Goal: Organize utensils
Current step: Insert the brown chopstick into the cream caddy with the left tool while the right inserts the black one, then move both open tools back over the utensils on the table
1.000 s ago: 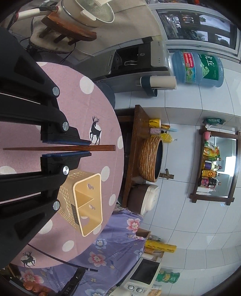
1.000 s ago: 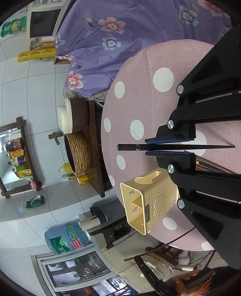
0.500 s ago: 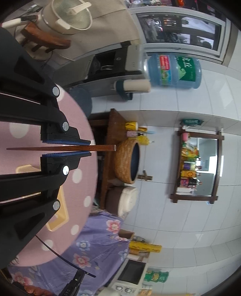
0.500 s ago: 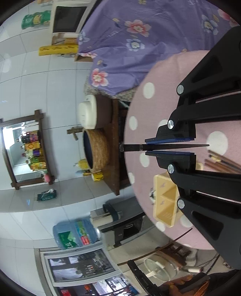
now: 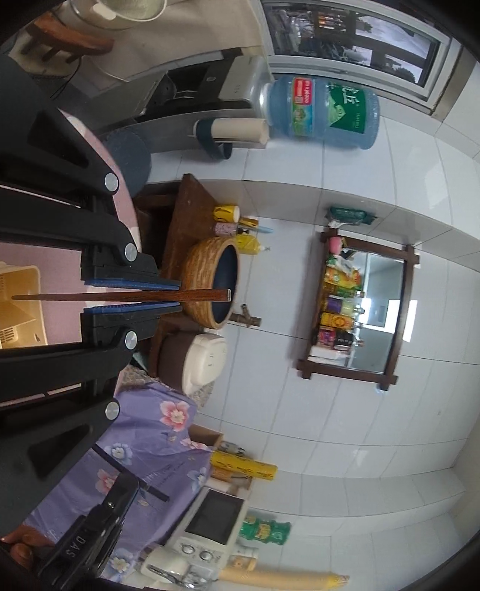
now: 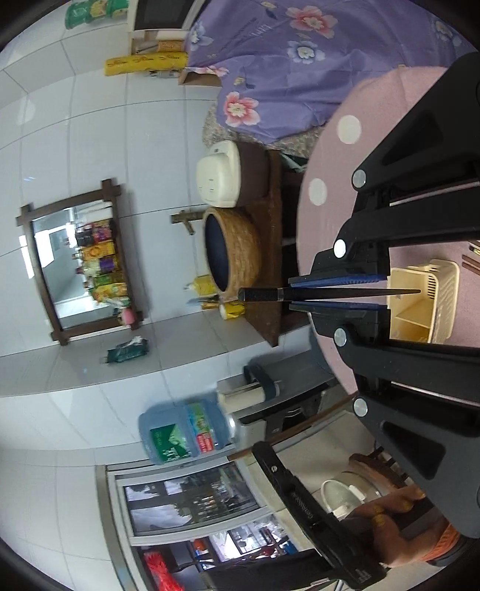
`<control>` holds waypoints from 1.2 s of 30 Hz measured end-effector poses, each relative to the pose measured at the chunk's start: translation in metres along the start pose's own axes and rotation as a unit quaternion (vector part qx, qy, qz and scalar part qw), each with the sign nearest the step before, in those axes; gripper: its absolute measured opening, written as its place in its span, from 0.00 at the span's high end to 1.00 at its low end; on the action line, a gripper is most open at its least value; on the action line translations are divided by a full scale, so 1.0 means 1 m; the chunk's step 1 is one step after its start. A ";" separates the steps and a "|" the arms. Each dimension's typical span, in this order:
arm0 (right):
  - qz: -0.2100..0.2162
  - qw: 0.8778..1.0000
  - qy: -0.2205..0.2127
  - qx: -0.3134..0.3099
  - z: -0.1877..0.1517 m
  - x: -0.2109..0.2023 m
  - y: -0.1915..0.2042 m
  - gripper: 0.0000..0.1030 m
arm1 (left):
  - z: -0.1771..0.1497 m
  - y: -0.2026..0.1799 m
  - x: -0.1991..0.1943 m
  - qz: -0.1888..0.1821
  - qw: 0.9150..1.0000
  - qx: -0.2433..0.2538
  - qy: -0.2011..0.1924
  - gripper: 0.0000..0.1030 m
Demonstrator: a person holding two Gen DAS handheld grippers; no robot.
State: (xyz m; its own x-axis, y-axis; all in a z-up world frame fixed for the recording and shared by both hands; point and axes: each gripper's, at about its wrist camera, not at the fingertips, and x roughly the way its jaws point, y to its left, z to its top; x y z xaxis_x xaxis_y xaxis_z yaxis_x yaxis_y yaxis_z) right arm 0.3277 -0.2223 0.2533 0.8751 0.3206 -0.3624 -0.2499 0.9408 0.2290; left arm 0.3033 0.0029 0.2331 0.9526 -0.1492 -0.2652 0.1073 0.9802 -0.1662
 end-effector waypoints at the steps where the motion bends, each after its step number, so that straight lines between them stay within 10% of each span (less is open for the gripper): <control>1: -0.003 1.000 0.009 0.000 -0.009 0.008 0.000 0.92 | -0.011 -0.002 0.007 0.005 1.000 0.002 0.007 0.93; 18: -0.014 0.998 0.053 0.009 -0.075 0.054 -0.015 0.90 | -0.090 0.009 0.053 0.001 0.995 -0.004 0.102 0.92; 20: -0.020 0.999 0.046 0.006 -0.076 0.050 -0.014 0.75 | -0.093 0.007 0.050 0.004 0.995 0.003 0.103 0.86; 22: -0.024 0.999 0.034 0.007 -0.080 0.043 -0.014 0.54 | -0.095 0.008 0.045 -0.002 0.995 0.002 0.101 0.49; 24: -0.034 0.999 0.025 0.005 -0.084 0.036 -0.013 0.52 | -0.099 0.012 0.035 -0.003 0.995 -0.007 0.097 0.38; 36: -0.126 0.986 0.113 -0.008 -0.181 -0.002 -0.030 0.47 | -0.173 0.032 -0.033 0.024 0.988 0.017 0.151 0.28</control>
State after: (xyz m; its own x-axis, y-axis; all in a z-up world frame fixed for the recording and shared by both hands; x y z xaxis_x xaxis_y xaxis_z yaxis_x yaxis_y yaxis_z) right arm 0.2586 -0.2314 0.0832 0.7956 0.0913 -0.5989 -0.0440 0.9947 0.0931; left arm 0.2263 0.0171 0.0722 0.8286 -0.1295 -0.5446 0.0782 0.9901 -0.1165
